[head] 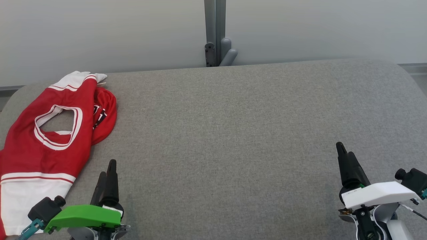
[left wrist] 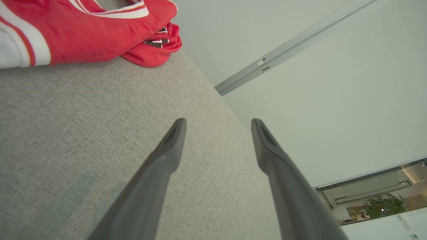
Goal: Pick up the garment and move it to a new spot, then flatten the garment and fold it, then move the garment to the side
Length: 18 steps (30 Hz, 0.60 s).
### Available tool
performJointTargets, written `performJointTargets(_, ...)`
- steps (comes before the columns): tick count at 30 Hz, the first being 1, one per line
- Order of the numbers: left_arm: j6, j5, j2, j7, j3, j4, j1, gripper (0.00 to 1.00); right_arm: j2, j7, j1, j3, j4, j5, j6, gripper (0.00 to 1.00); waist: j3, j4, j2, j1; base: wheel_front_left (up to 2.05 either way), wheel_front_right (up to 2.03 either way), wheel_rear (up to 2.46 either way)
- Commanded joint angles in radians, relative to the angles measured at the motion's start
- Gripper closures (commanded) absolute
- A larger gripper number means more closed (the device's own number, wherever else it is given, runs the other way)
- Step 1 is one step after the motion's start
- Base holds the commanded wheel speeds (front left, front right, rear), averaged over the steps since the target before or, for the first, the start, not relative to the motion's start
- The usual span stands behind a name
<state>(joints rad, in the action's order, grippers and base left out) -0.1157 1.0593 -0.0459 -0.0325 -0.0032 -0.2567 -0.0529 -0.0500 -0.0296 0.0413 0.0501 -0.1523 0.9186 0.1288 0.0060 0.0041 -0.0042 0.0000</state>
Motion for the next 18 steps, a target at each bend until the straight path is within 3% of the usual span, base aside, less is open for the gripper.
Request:
performJointTargets(1,-0.006,-0.043,-0.01,-0.011,-0.003,0.013,-0.011,0.0,-0.011,-0.013,0.002,-0.004,0.021,-0.044,0.002,0.0,0.0,0.0,0.0011,0.0,0.0,0.0,0.0)
performJointTargets(18,-0.013,-0.271,-0.007,-0.068,-0.012,-0.012,0.0,0.0,-0.019,-0.071,-0.012,-0.023,0.038,-0.304,0.002,0.0,-0.004,0.0,0.0017,0.0,0.0,0.0,0.0)
